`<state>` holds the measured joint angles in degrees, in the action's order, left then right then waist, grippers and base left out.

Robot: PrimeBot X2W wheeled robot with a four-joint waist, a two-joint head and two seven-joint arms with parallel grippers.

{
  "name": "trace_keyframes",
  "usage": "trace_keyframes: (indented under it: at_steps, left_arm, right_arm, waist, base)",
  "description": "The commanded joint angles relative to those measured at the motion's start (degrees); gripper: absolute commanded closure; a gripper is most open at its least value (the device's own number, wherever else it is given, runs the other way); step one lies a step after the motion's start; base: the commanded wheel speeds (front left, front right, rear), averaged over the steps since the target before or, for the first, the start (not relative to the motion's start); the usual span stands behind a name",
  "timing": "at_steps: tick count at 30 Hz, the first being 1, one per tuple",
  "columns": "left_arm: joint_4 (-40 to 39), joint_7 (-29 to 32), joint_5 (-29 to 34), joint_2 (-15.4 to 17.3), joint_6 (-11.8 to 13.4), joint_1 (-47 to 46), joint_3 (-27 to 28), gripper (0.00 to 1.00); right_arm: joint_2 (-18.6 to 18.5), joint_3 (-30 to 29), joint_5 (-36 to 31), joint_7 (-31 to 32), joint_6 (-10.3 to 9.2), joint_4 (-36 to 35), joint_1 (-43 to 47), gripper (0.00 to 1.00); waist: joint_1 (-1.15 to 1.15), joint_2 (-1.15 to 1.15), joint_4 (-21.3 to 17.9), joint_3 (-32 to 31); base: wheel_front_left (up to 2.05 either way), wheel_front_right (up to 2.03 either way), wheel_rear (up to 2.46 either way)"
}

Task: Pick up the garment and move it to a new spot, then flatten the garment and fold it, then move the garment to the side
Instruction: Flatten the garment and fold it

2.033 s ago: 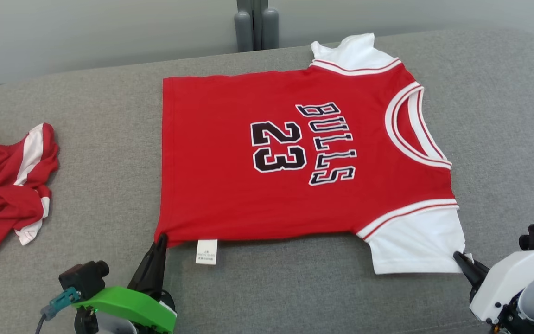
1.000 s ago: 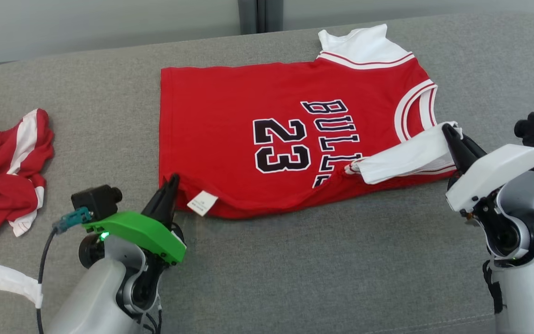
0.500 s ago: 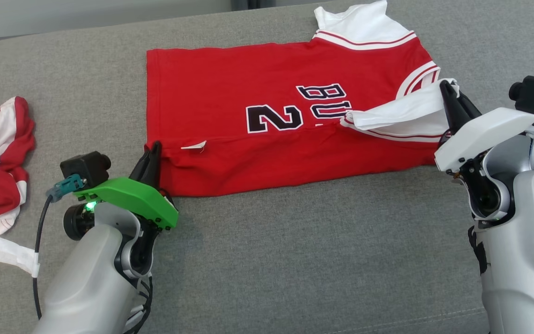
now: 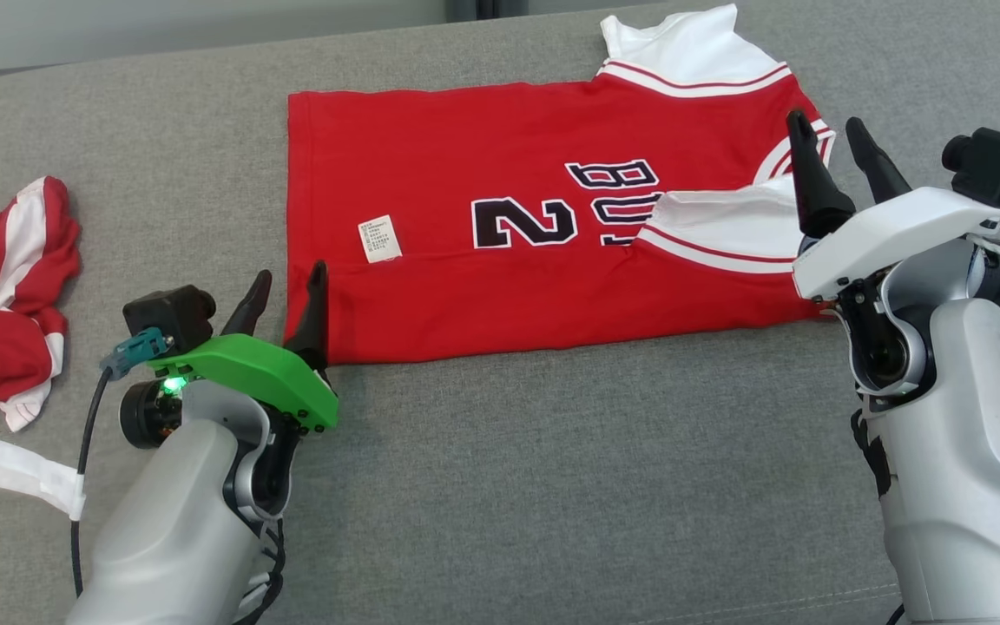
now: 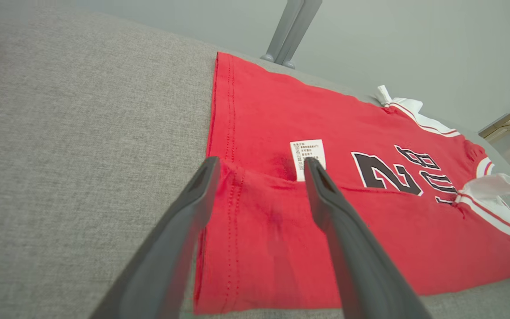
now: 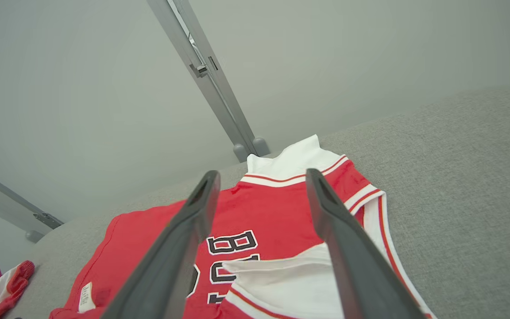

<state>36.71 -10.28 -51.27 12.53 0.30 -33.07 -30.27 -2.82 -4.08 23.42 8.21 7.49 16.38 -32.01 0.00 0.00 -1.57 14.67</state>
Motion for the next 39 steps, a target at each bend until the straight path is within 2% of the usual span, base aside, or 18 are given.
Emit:
trace_keyframes:
  at_steps: [1, 6, 15, 19, 23, 37, 38, 39]
  left_arm:
    - [0.2, -0.6, 0.9, 0.9, 0.6, 0.1, -0.2, 0.0]
    - [0.0, -1.7, 3.0, 1.9, 2.5, 2.5, -1.2, 0.0]
    - [-1.4, -2.3, 4.8, 1.4, 5.6, 6.8, -3.3, 0.0]
    - [-1.1, -2.6, 5.6, 1.3, 6.4, 6.5, -3.9, 0.0]
    - [-0.5, -2.8, 6.5, 1.1, 6.8, 5.0, -4.3, 0.0]
    - [4.5, 0.8, 5.7, 0.0, 6.3, 3.5, -5.7, 0.0]
    - [4.9, 1.4, 5.4, -0.1, 6.1, 3.6, -5.9, 0.49]
    - [5.2, 1.6, 5.3, -0.1, 5.9, 3.7, -5.9, 0.75]
  right_arm:
    - [-0.1, 0.0, 0.3, -1.2, 0.0, 0.2, -0.5, 0.0]
    - [-0.2, -0.9, -0.8, -0.9, 0.0, 0.1, 1.8, 0.0]
    - [-0.5, -8.7, -8.5, 9.8, 0.0, -1.7, 10.6, 0.0]
    - [-0.2, -11.9, -12.2, 11.1, 0.0, -1.0, 11.3, 0.0]
    - [-0.1, -13.3, -12.1, 10.7, 0.0, 2.1, 8.9, 0.0]
    - [-0.1, -10.4, -14.6, 9.5, 0.0, 20.4, 0.3, 0.0]
    - [0.0, -10.1, -14.6, 9.8, 0.0, 21.5, 0.0, 0.67]
    - [0.0, -10.1, -14.7, 9.7, 0.0, 22.1, -0.2, 0.89]
  waist:
    - [0.0, 0.0, 0.1, -0.5]
    - [0.0, 0.0, 0.0, -1.7]
    - [0.0, 0.0, -0.5, -2.9]
    - [0.0, 0.0, -1.0, -2.2]
    - [0.0, 0.0, -1.3, -1.0]
    - [0.0, 0.0, -1.1, 2.1]
    - [0.0, 0.0, -1.0, 2.2]
    - [0.0, 0.0, -0.9, 2.2]
  base:
    - [0.0, 0.0, 0.0]
    - [0.0, 0.0, 0.0]
    - [0.0, 0.0, 0.0]
    - [0.0, 0.0, 0.0]
    - [0.0, 0.0, 0.0]
    - [0.0, 0.0, 0.0]
    - [0.0, 0.0, 0.0]
    - [0.0, 0.0, 0.0]
